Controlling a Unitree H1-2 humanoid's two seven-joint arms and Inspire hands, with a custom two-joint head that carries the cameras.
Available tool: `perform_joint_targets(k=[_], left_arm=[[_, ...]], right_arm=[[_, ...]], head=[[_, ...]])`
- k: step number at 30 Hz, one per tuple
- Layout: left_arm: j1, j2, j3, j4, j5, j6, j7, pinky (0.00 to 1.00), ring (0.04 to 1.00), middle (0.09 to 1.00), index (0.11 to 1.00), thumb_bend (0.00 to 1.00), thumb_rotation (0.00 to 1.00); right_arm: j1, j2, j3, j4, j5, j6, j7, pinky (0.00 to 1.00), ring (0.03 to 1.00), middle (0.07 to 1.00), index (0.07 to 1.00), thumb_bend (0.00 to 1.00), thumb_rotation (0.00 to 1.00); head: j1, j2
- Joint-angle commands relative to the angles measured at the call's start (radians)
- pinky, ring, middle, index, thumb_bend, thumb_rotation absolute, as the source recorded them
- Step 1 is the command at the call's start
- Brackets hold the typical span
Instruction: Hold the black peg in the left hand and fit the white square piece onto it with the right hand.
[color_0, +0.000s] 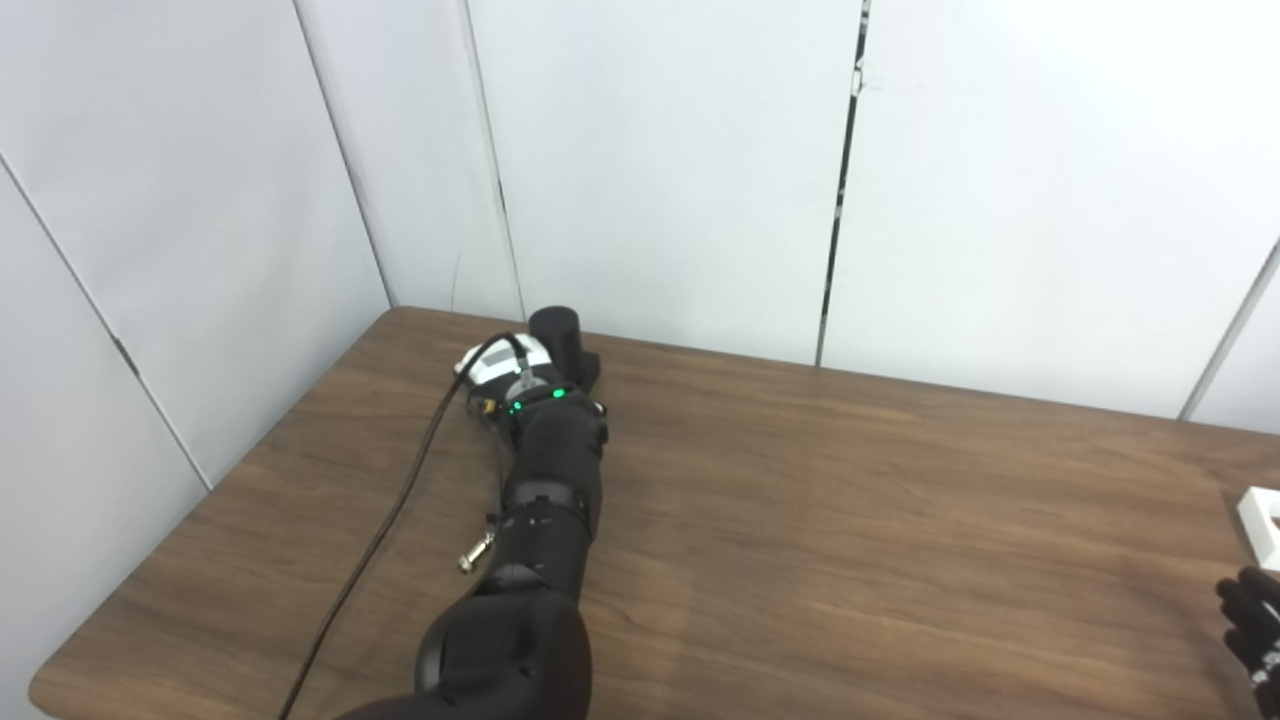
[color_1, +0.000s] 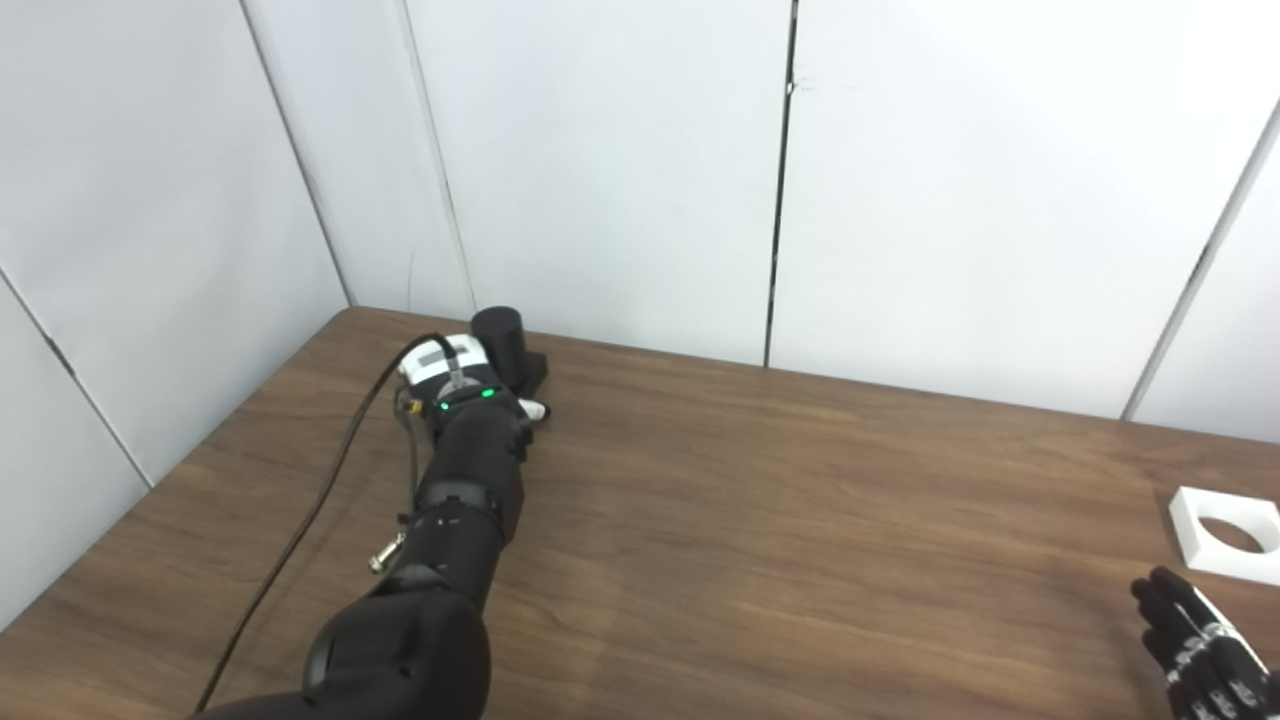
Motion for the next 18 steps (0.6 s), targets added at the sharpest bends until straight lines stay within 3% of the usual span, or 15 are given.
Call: perform_joint_targets(k=[1, 4, 5, 6, 7, 12, 18], left_arm=[[-0.011, 0.043, -0.065, 0.017, -0.033, 0.001, 0.008, 1.0, 1.0, 1.0, 0.966, 0.67, 0.41], [0.007, 0.071, -0.149, 0.022, -0.113, 0.001, 0.059, 1.0, 1.0, 1.0, 0.79, 0.66, 0.22], [0.011, 0.076, -0.165, 0.022, -0.138, 0.001, 0.081, 1.0, 1.0, 0.984, 0.688, 0.68, 0.13], [0.015, 0.08, -0.176, 0.022, -0.16, 0.001, 0.102, 1.0, 1.0, 0.977, 0.632, 0.66, 0.1], [0.017, 0.084, -0.184, 0.023, -0.178, 0.001, 0.121, 1.0, 1.0, 0.965, 0.54, 0.56, 0.07], [0.032, 0.092, -0.209, 0.004, -0.243, 0.001, 0.156, 1.0, 1.0, 0.964, 0.497, 0.52, 0.05], [0.046, 0.09, -0.192, -0.011, -0.31, 0.001, 0.181, 1.0, 1.0, 0.968, 0.493, 0.52, 0.05]], right_arm=[[0.01, 0.008, 0.001, -0.01, 0.016, -0.017, 0.005, 1.0, 0.968, 0.903, 0.899, 0.77, 0.97], [0.011, 0.008, 0.002, 0.002, 0.019, -0.029, 0.015, 1.0, 0.972, 0.904, 0.902, 0.75, 0.98], [0.01, 0.008, 0.003, 0.003, 0.017, -0.03, 0.015, 1.0, 0.974, 0.905, 0.903, 0.75, 0.99], [0.01, 0.009, 0.005, 0.004, 0.014, -0.031, 0.014, 1.0, 0.974, 0.905, 0.903, 0.74, 0.99], [0.009, 0.01, 0.006, 0.003, 0.012, -0.032, 0.013, 1.0, 0.973, 0.901, 0.902, 0.74, 1.0], [0.001, 0.012, 0.009, 0.009, 0.012, -0.033, 0.013, 1.0, 0.969, 0.898, 0.901, 0.73, 1.0], [0.0, 0.006, 0.006, 0.017, 0.017, -0.035, 0.019, 1.0, 0.976, 0.904, 0.903, 0.73, 1.0]], head=[[0.001, 0.001], [0.001, 0.001], [0.004, 0.003], [0.004, 0.002], [0.004, 0.002], [0.005, 0.003], [0.006, 0.002]])
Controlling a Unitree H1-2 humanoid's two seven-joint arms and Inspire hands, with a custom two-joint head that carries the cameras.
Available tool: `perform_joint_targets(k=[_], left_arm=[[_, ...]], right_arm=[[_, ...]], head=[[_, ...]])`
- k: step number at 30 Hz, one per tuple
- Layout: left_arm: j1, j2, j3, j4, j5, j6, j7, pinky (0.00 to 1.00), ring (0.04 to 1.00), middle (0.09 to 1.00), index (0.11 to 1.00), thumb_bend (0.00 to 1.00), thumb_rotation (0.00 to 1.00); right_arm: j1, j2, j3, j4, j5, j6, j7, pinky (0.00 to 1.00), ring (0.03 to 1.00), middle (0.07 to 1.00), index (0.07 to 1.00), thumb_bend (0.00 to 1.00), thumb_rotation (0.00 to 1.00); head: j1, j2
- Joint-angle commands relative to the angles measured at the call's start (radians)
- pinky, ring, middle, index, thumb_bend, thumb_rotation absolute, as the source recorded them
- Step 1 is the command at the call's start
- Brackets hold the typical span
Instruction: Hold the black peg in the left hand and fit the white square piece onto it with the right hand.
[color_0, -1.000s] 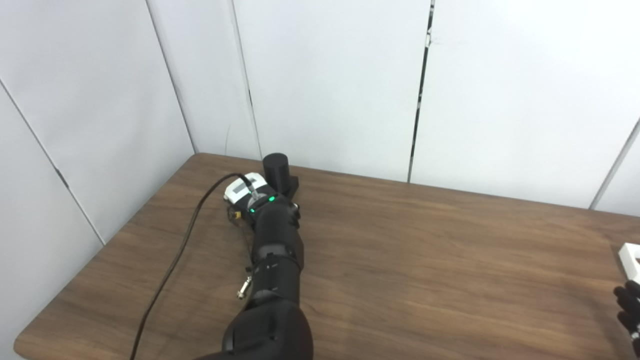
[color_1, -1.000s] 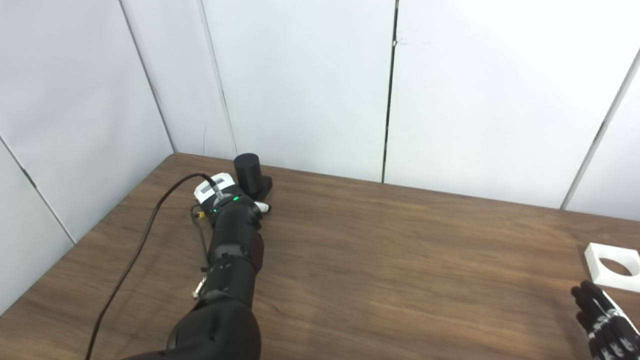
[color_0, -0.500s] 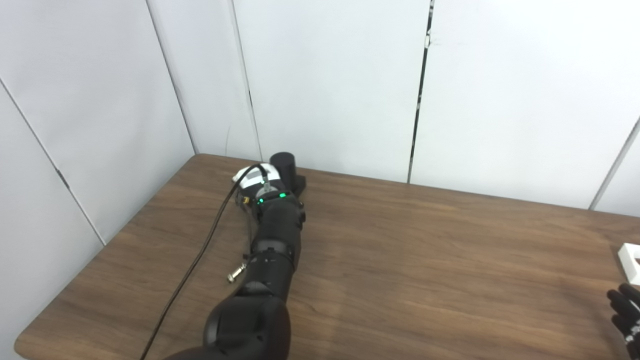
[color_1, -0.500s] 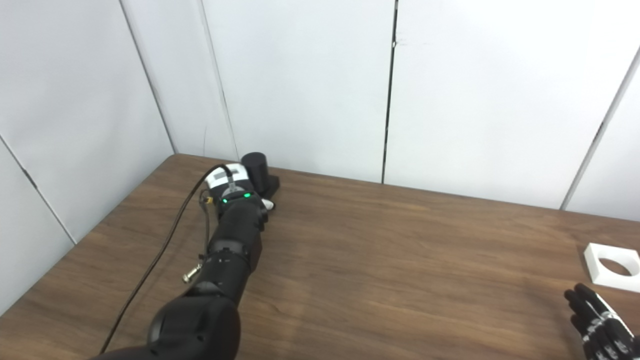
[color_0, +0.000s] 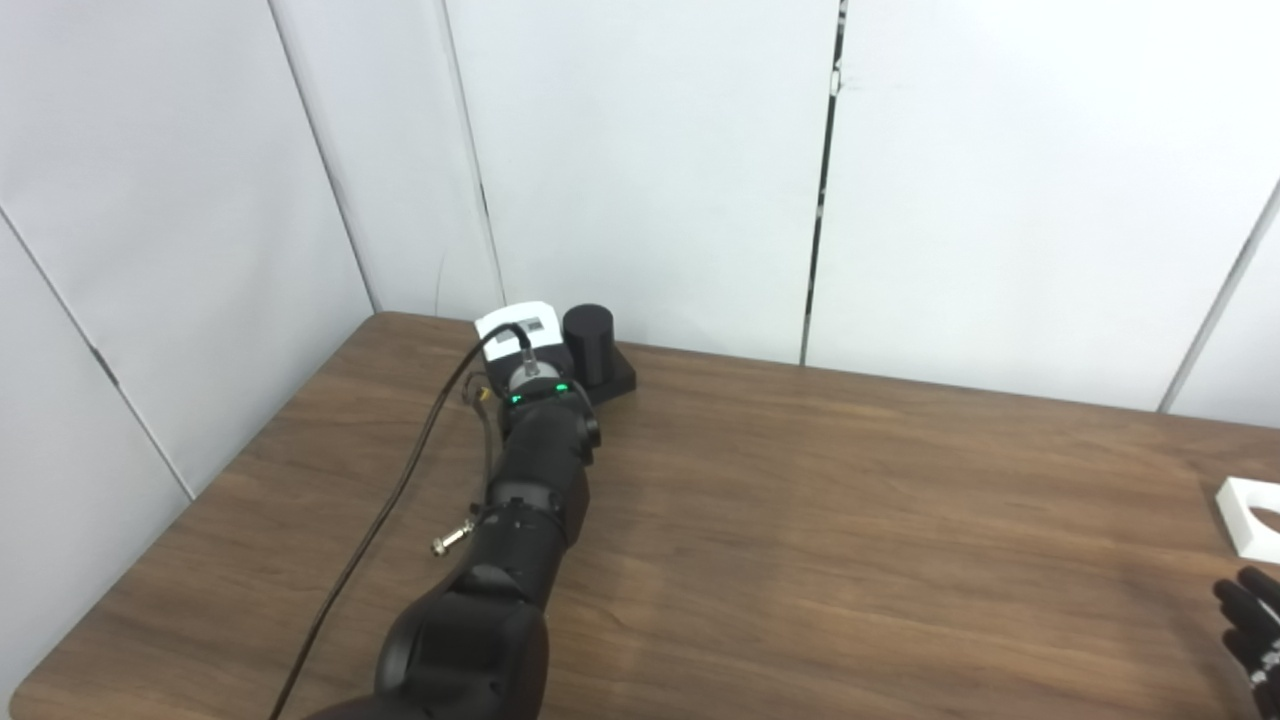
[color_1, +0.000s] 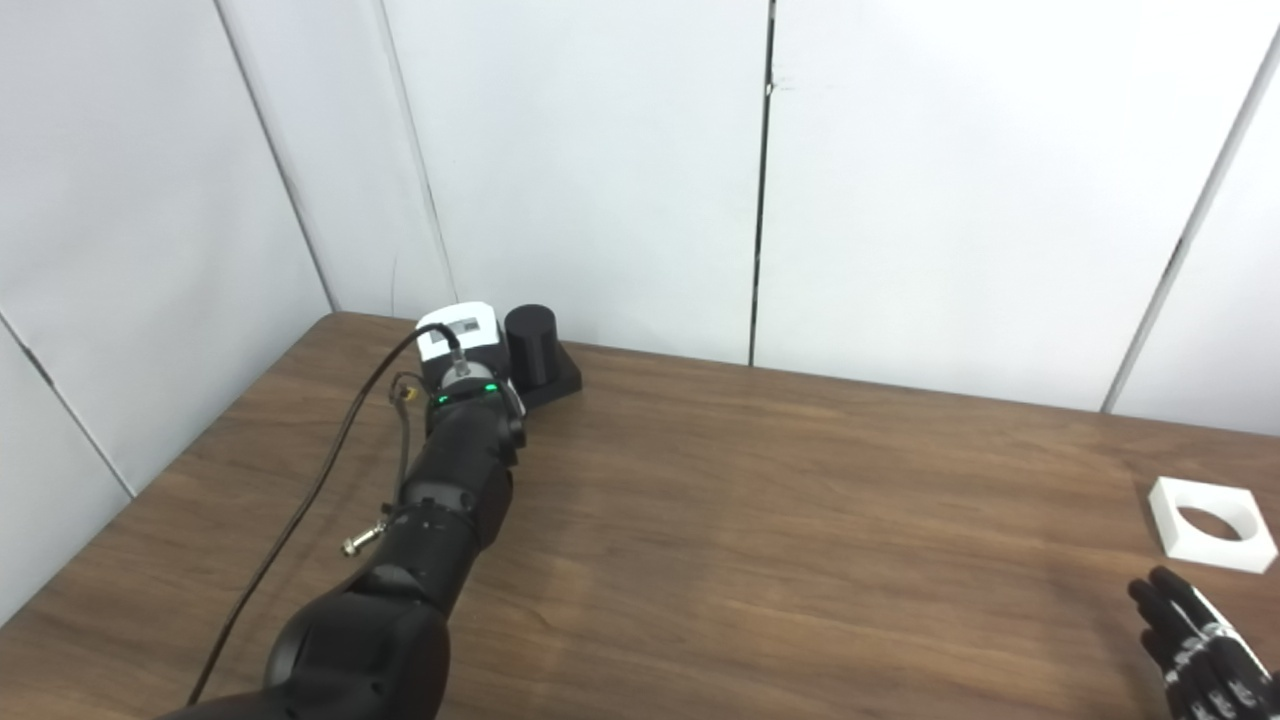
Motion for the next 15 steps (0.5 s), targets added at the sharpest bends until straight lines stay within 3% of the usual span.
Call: perform_joint_targets(k=[1, 7, 10, 15], left_arm=[[0.013, 0.014, 0.017, -0.01, -0.033, 0.018, 0.007, 1.0, 1.0, 0.968, 0.493, 0.52, 0.05], [0.038, 0.005, 0.025, -0.072, -0.132, 0.018, 0.014, 1.0, 1.0, 0.978, 0.495, 0.52, 0.05], [0.051, 0.014, -0.002, -0.101, -0.151, 0.018, -0.006, 1.0, 1.0, 0.965, 0.493, 0.52, 0.04], [0.102, 0.054, -0.131, -0.196, -0.217, 0.017, 0.009, 0.99, 0.982, 0.938, 0.488, 0.52, 0.05]], right_arm=[[-0.001, 0.006, 0.002, 0.017, 0.019, -0.033, 0.018, 1.0, 0.977, 0.904, 0.902, 0.73, 1.0], [-0.002, 0.002, -0.001, 0.024, 0.026, -0.031, 0.022, 1.0, 0.981, 0.902, 0.906, 0.73, 1.0], [-0.006, 0.004, 0.0, 0.029, 0.026, -0.038, 0.024, 1.0, 0.974, 0.896, 0.905, 0.73, 0.99], [-0.005, 0.008, 0.008, 0.025, 0.008, -0.036, 0.015, 1.0, 0.961, 0.886, 0.899, 0.73, 1.0]], head=[[0.001, 0.001], [-0.001, 0.0], [-0.005, 0.0], [-0.009, -0.002]])
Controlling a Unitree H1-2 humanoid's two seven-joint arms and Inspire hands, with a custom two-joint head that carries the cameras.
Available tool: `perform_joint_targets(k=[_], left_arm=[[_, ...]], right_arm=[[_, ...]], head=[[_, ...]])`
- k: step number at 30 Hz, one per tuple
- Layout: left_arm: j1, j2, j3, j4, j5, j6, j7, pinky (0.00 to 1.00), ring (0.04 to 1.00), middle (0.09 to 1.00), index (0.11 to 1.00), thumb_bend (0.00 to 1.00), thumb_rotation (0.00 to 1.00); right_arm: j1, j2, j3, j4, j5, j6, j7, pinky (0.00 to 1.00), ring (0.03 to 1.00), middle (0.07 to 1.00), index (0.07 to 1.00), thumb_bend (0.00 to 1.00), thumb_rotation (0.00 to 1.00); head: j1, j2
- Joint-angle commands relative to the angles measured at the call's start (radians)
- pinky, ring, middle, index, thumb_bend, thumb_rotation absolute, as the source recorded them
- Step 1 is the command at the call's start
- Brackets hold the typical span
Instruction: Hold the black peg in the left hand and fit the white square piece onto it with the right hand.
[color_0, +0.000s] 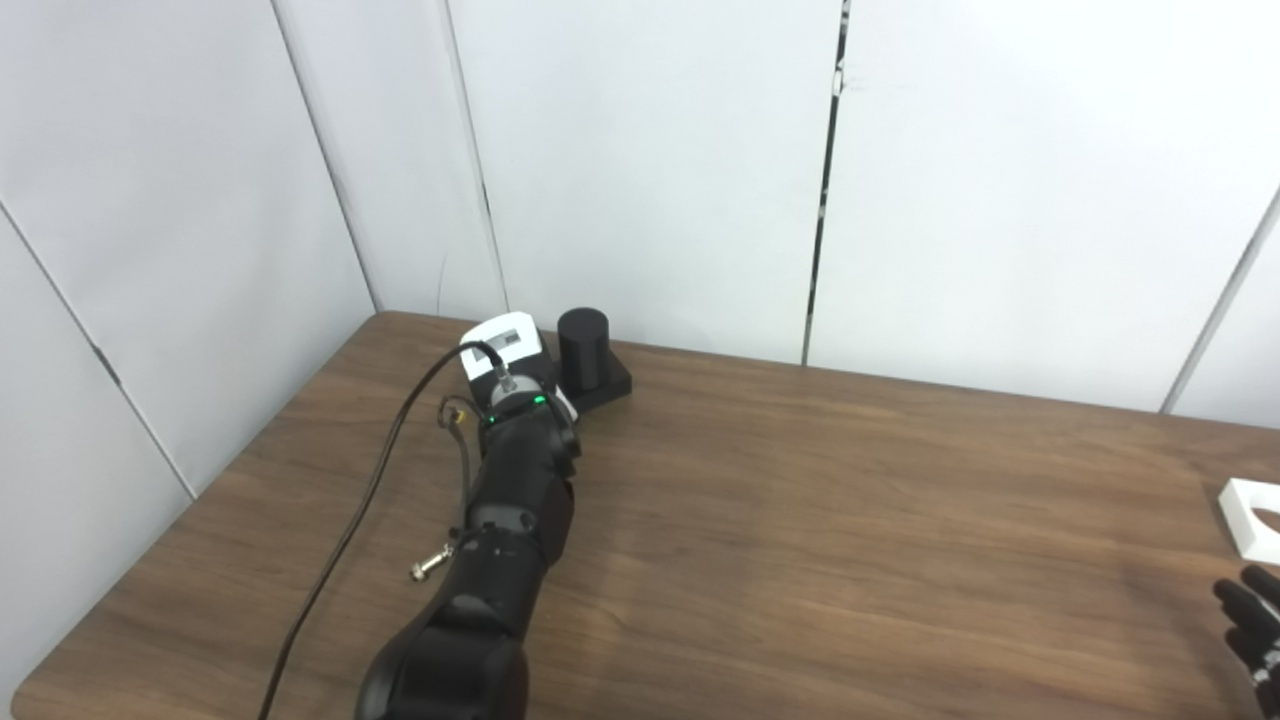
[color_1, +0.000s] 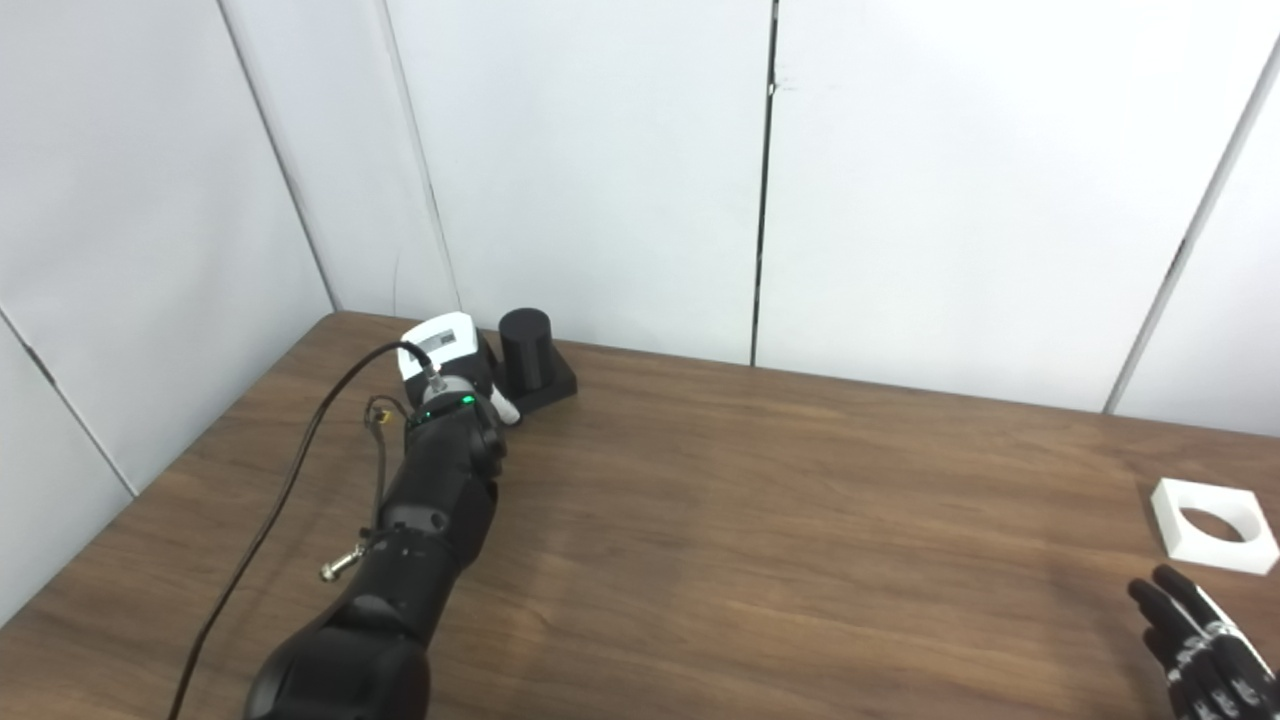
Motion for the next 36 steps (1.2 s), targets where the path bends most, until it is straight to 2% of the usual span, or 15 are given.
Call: perform_joint_targets(k=[1, 5, 8, 14, 16, 21, 23, 25, 31, 34, 36], left_arm=[[0.021, 0.035, -0.06, -0.069, -0.039, 0.012, 0.009, 0.99, 0.974, 0.93, 0.488, 0.52, 0.05], [0.086, 0.075, -0.166, -0.218, -0.105, 0.007, 0.024, 0.97, 0.95, 0.895, 0.484, 0.52, 0.05], [0.119, 0.096, -0.206, -0.307, -0.155, 0.008, 0.024, 0.97, 0.939, 0.858, 0.482, 0.52, 0.04], [0.181, 0.126, -0.246, -0.452, -0.255, -0.012, 0.055, 0.98, 0.913, 0.805, 0.481, 0.52, 0.04], [0.204, 0.128, -0.249, -0.503, -0.286, -0.018, 0.063, 0.95, 0.901, 0.79, 0.482, 0.51, 0.04], [0.269, 0.127, -0.261, -0.684, -0.33, 0.002, 0.011, 0.85, 0.876, 0.786, 0.484, 0.51, 0.05], [0.293, 0.115, -0.252, -0.763, -0.342, 0.01, -0.044, 0.84, 0.87, 0.788, 0.485, 0.51, 0.05], [0.316, 0.088, -0.232, -0.856, -0.331, 0.013, -0.132, 0.82, 0.864, 0.796, 0.487, 0.5, 0.05], [0.351, 0.0, -0.177, -1.044, -0.22, 0.013, -0.386, 0.79, 0.848, 0.802, 0.49, 0.5, 0.05], [0.362, -0.041, -0.155, -1.101, -0.185, 0.013, -0.469, 0.78, 0.845, 0.793, 0.489, 0.5, 0.05], [0.368, -0.064, -0.143, -1.132, -0.17, 0.013, -0.508, 0.74, 0.826, 0.776, 0.49, 0.5, 0.04]], right_arm=[[0.001, 0.01, 0.01, 0.021, 0.006, -0.034, 0.015, 1.0, 0.962, 0.887, 0.899, 0.74, 1.0], [-0.001, 0.015, 0.014, 0.03, 0.009, -0.037, 0.019, 1.0, 0.966, 0.888, 0.895, 0.74, 0.99], [-0.004, 0.018, 0.02, 0.036, 0.01, -0.041, 0.022, 1.0, 0.96, 0.891, 0.9, 0.73, 0.99], [-0.006, 0.024, 0.029, 0.037, -0.003, -0.035, 0.012, 1.0, 0.953, 0.881, 0.901, 0.72, 1.0], [-0.007, 0.027, 0.028, 0.041, 0.002, -0.035, 0.014, 1.0, 0.948, 0.869, 0.896, 0.71, 1.0], [-0.009, 0.031, 0.03, 0.046, 0.013, -0.031, 0.02, 1.0, 0.95, 0.866, 0.891, 0.69, 1.0], [-0.01, 0.034, 0.033, 0.05, 0.008, -0.033, 0.018, 1.0, 0.949, 0.865, 0.892, 0.69, 1.0], [-0.011, 0.038, 0.036, 0.051, 0.001, -0.034, 0.014, 1.0, 0.942, 0.859, 0.893, 0.69, 1.0], [-0.014, 0.043, 0.043, 0.051, -0.005, -0.043, 0.016, 1.0, 0.945, 0.866, 0.9, 0.69, 1.0], [-0.016, 0.048, 0.046, 0.052, -0.011, -0.048, 0.013, 1.0, 0.947, 0.865, 0.898, 0.68, 1.0], [-0.016, 0.051, 0.049, 0.053, -0.011, -0.052, 0.015, 1.0, 0.95, 0.865, 0.894, 0.68, 1.0]], head=[[-0.001, 0.0], [-0.003, -0.006], [-0.008, -0.009], [-0.024, -0.016], [-0.029, -0.019], [-0.032, -0.019], [-0.036, -0.021], [-0.04, -0.022], [-0.051, -0.023], [-0.058, -0.022], [-0.062, -0.021]])
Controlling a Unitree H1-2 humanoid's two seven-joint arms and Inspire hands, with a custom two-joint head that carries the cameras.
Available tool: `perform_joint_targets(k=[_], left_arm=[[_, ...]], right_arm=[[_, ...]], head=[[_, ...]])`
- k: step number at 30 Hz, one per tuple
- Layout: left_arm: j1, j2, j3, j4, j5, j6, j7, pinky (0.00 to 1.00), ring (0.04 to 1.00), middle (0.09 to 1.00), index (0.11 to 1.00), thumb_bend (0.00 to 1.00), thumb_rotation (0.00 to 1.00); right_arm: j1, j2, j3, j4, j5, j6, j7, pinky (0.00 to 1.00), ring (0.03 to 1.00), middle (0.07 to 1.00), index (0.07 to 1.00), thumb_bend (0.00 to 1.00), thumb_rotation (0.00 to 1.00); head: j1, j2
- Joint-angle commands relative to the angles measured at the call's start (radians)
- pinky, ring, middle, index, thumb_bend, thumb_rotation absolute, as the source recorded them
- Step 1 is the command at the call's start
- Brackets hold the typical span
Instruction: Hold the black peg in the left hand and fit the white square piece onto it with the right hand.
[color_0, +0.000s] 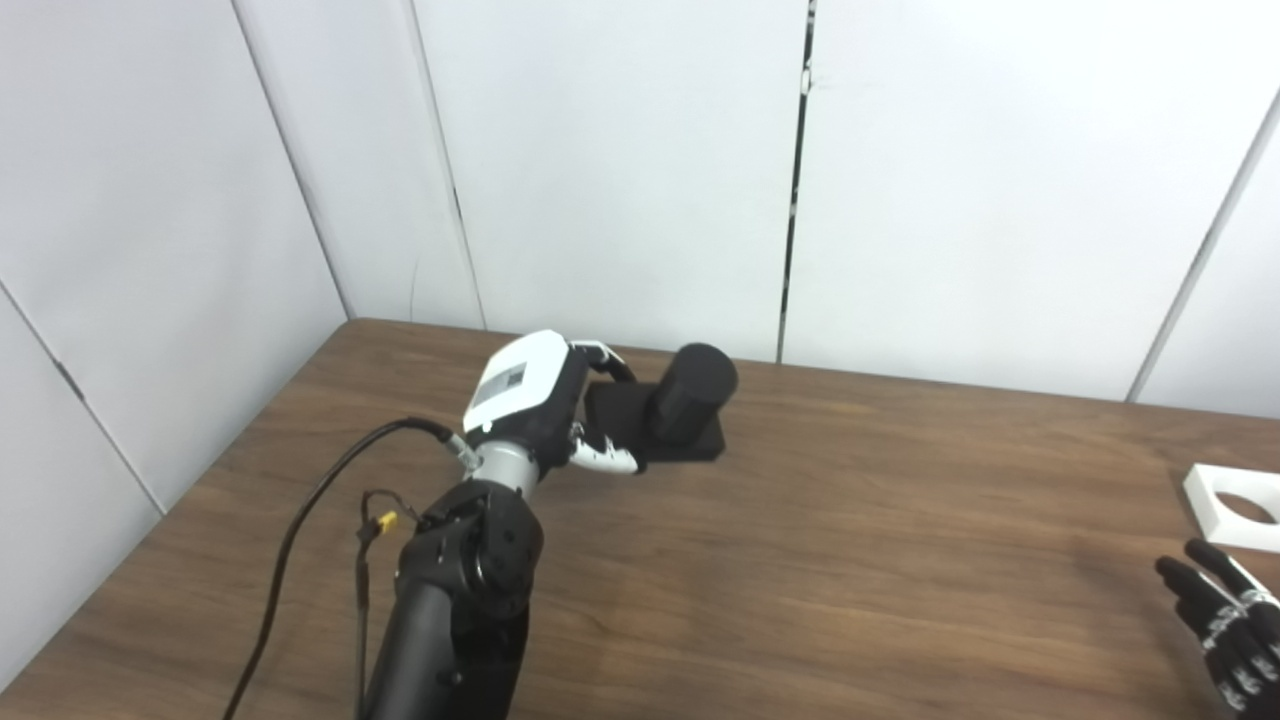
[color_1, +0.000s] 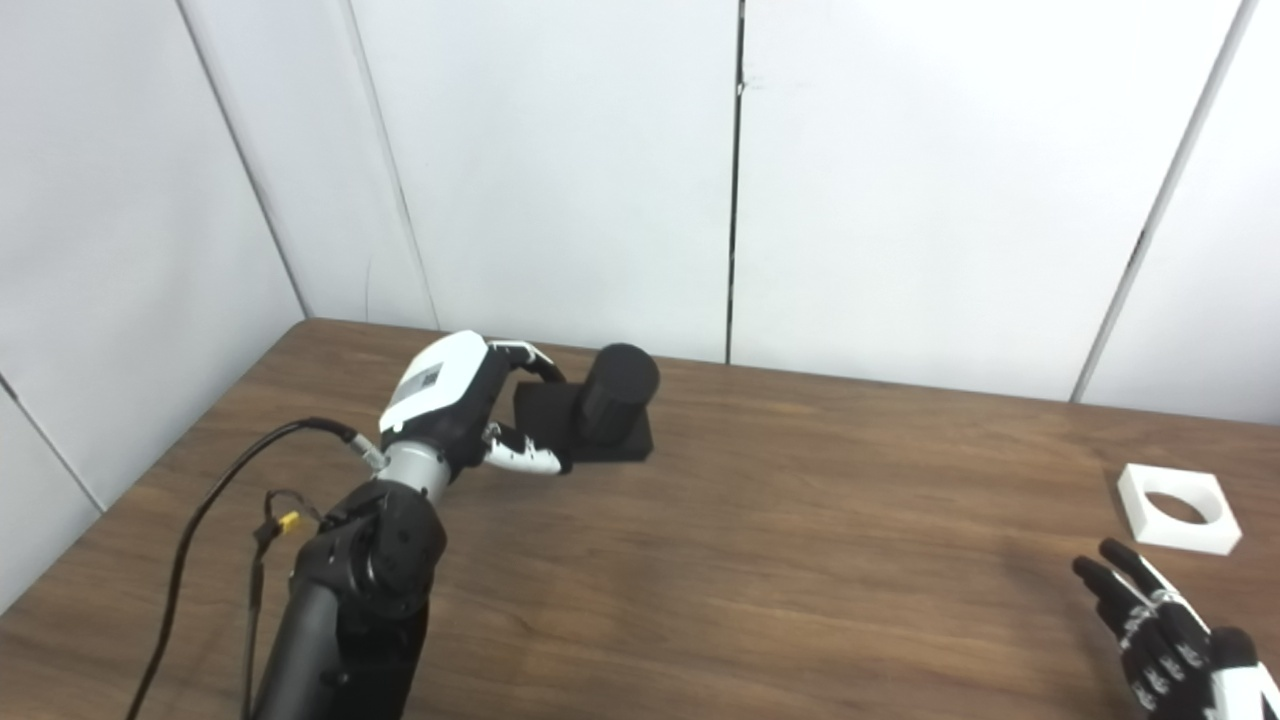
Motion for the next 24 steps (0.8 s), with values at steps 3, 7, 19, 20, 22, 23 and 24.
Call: perform_joint_targets(k=[3, 7, 19, 20, 22, 23, 24], left_arm=[[-0.019, -0.03, 0.041, -0.084, 0.028, -0.001, -0.063, 0.72, 0.824, 0.768, 0.491, 0.5, 0.04], [0.004, -0.067, 0.058, -0.153, 0.03, -0.001, -0.158, 0.74, 0.864, 0.799, 0.491, 0.5, 0.05], [0.193, -0.081, 0.006, -0.131, -0.315, -0.06, -0.021, 0.79, 0.882, 0.837, 0.49, 0.5, 0.05], [0.211, -0.075, -0.01, -0.121, -0.335, -0.067, -0.012, 0.81, 0.897, 0.842, 0.49, 0.5, 0.05], [0.242, -0.067, -0.039, -0.105, -0.375, -0.086, 0.011, 0.83, 0.905, 0.846, 0.491, 0.5, 0.05], [0.26, -0.063, -0.056, -0.093, -0.402, -0.105, 0.029, 0.83, 0.905, 0.844, 0.491, 0.5, 0.05], [0.271, -0.059, -0.068, -0.085, -0.423, -0.119, 0.044, 0.83, 0.909, 0.842, 0.491, 0.5, 0.05]], right_arm=[[0.011, 0.04, 0.026, 0.03, 0.005, -0.035, 0.011, 1.0, 0.953, 0.865, 0.893, 0.67, 1.0], [0.016, 0.05, 0.032, 0.012, -0.006, -0.029, -0.005, 1.0, 0.957, 0.872, 0.9, 0.68, 1.0], [0.025, 0.089, 0.055, -0.11, -0.058, 0.048, -0.071, 1.0, 0.976, 0.89, 0.914, 0.69, 1.0], [0.025, 0.092, 0.055, -0.12, -0.059, 0.056, -0.075, 1.0, 0.978, 0.891, 0.917, 0.69, 1.0], [0.025, 0.096, 0.057, -0.136, -0.064, 0.067, -0.081, 1.0, 0.983, 0.893, 0.923, 0.69, 1.0], [0.026, 0.099, 0.059, -0.146, -0.07, 0.073, -0.085, 1.0, 0.985, 0.895, 0.925, 0.68, 1.0], [0.026, 0.101, 0.061, -0.153, -0.074, 0.078, -0.089, 1.0, 0.988, 0.897, 0.928, 0.68, 1.0]], head=[[-0.016, 0.005], [-0.055, 0.015], [-0.14, 0.054], [-0.147, 0.06], [-0.156, 0.067], [-0.16, 0.07], [-0.162, 0.071]])
